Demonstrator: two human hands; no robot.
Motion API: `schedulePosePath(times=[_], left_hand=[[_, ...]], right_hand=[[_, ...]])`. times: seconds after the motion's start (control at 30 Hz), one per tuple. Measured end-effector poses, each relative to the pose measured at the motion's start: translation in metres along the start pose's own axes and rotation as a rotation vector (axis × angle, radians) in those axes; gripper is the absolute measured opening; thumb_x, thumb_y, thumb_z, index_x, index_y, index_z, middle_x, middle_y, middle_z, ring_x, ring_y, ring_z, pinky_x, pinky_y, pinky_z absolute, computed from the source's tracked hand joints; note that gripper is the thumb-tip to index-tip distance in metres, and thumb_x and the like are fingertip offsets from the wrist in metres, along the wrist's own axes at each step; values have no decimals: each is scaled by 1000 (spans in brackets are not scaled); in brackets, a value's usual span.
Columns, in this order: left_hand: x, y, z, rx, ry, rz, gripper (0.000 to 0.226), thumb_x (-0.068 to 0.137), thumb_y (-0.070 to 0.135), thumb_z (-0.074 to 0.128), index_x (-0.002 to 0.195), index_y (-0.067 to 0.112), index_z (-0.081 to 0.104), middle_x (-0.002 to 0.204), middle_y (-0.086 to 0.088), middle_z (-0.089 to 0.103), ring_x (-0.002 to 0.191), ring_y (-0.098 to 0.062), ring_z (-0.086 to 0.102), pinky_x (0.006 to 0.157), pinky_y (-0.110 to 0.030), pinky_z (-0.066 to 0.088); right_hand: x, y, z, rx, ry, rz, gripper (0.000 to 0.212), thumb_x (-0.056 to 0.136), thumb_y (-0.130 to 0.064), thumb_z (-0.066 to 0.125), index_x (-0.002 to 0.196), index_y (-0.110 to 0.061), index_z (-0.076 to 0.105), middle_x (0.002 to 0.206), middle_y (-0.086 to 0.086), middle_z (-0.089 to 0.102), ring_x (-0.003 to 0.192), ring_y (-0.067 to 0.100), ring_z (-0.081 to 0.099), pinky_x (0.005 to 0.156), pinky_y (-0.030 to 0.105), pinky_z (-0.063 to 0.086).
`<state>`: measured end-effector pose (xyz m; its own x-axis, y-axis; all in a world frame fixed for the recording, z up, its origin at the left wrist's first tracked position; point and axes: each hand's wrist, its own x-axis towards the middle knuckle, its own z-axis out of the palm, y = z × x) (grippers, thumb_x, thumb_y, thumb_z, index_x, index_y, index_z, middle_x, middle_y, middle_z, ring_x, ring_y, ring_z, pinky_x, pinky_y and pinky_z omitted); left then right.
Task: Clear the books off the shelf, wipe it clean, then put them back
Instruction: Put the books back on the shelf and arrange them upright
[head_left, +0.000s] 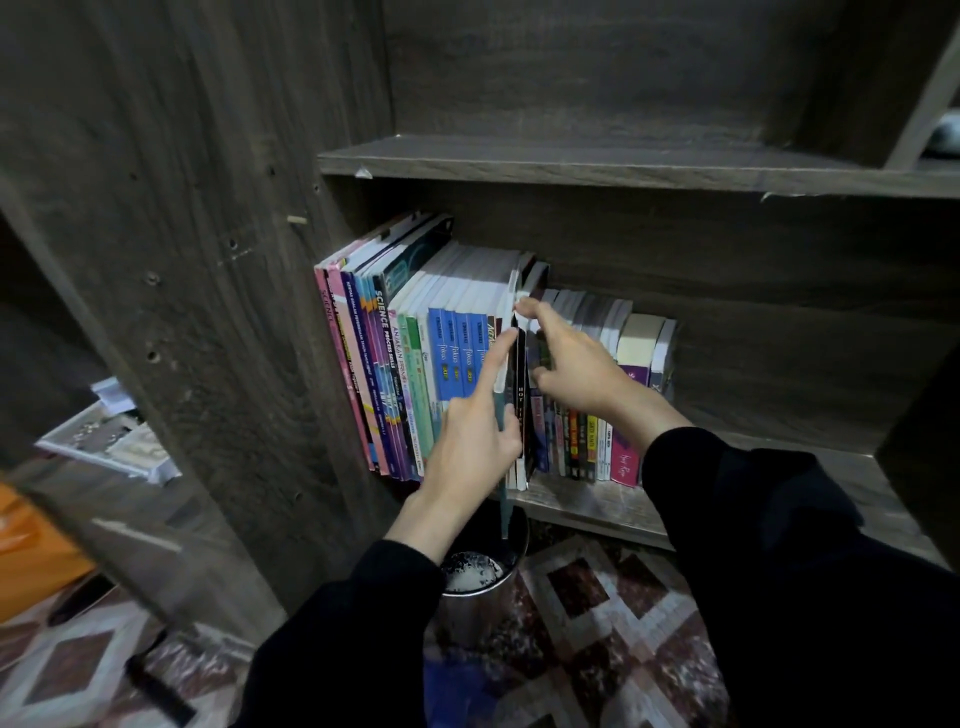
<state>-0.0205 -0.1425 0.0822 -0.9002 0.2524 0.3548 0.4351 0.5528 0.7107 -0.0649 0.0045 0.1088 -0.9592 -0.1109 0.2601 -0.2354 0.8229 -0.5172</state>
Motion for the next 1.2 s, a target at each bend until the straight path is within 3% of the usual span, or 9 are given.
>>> schedulePosePath(times=[0.23, 0.4, 0.5, 0.6, 0.7, 0.8, 0.9, 1.03, 1.2], left_hand=[[-7, 21, -41, 17, -33, -16, 77, 90, 0, 51, 147, 39, 17, 72, -16, 65, 44, -14, 46, 43, -26, 44], [-10, 37, -86, 19, -93, -16, 67, 89, -2, 53, 141, 34, 32, 98, 8, 58, 71, -2, 59, 51, -17, 50], [-11, 42, -128, 65, -80, -37, 62, 84, -3, 56, 131, 35, 43, 105, 6, 62, 82, -1, 59, 50, -16, 48], [-17, 47, -157, 104, -79, -52, 56, 81, -1, 58, 123, 35, 49, 100, 5, 66, 77, 1, 62, 45, -12, 49], [-21, 50, -168, 117, -68, -54, 53, 81, -1, 57, 119, 34, 50, 97, 4, 65, 77, -8, 66, 43, -25, 54], [-21, 51, -172, 157, -24, -38, 53, 80, -2, 57, 119, 34, 49, 96, 3, 64, 79, -7, 63, 48, -21, 54], [-21, 51, -174, 142, 25, -39, 53, 81, -1, 58, 118, 36, 48, 94, 9, 63, 77, 1, 59, 42, -20, 52], [-17, 52, -175, 148, 79, -35, 55, 82, 2, 61, 122, 36, 47, 93, 14, 61, 81, 8, 55, 56, -16, 49], [-11, 58, -173, 167, 86, -18, 54, 80, 3, 61, 125, 31, 50, 93, 12, 64, 87, -4, 62, 66, -27, 54]], right_hand=[[2, -3, 1, -18, 0, 16, 69, 85, 0, 54, 139, -29, 25, 139, 3, 47, 89, 15, 56, 71, 35, 46], [4, -5, -2, -6, -7, 32, 62, 86, 0, 52, 137, -28, 29, 130, 6, 53, 89, 17, 58, 70, 35, 47], [11, -12, -7, -25, -3, 7, 57, 86, -2, 50, 137, -21, 34, 139, 6, 48, 117, 26, 50, 84, 33, 41], [21, -29, -5, -119, 75, -30, 78, 79, 0, 52, 147, -25, 24, 150, 5, 36, 142, 27, 21, 112, 44, 26], [29, -52, 3, -220, 28, -159, 91, 77, 1, 51, 152, -30, 10, 159, 0, 15, 147, 20, 6, 120, 47, 6], [32, -59, 14, -292, -100, -192, 86, 80, -6, 53, 152, -27, 12, 159, 3, 19, 147, 19, 11, 120, 42, 4], [30, -53, 21, -348, -50, -222, 80, 81, -11, 54, 151, -24, 18, 158, -2, 20, 146, 17, 13, 120, 41, 0], [26, -43, 21, -324, 47, -257, 73, 81, -10, 54, 147, -25, 27, 153, -4, 31, 143, 17, 20, 120, 41, 2], [19, -34, 17, -328, 90, -269, 66, 82, -14, 57, 143, -25, 33, 146, -7, 38, 138, 13, 27, 118, 39, 4]])
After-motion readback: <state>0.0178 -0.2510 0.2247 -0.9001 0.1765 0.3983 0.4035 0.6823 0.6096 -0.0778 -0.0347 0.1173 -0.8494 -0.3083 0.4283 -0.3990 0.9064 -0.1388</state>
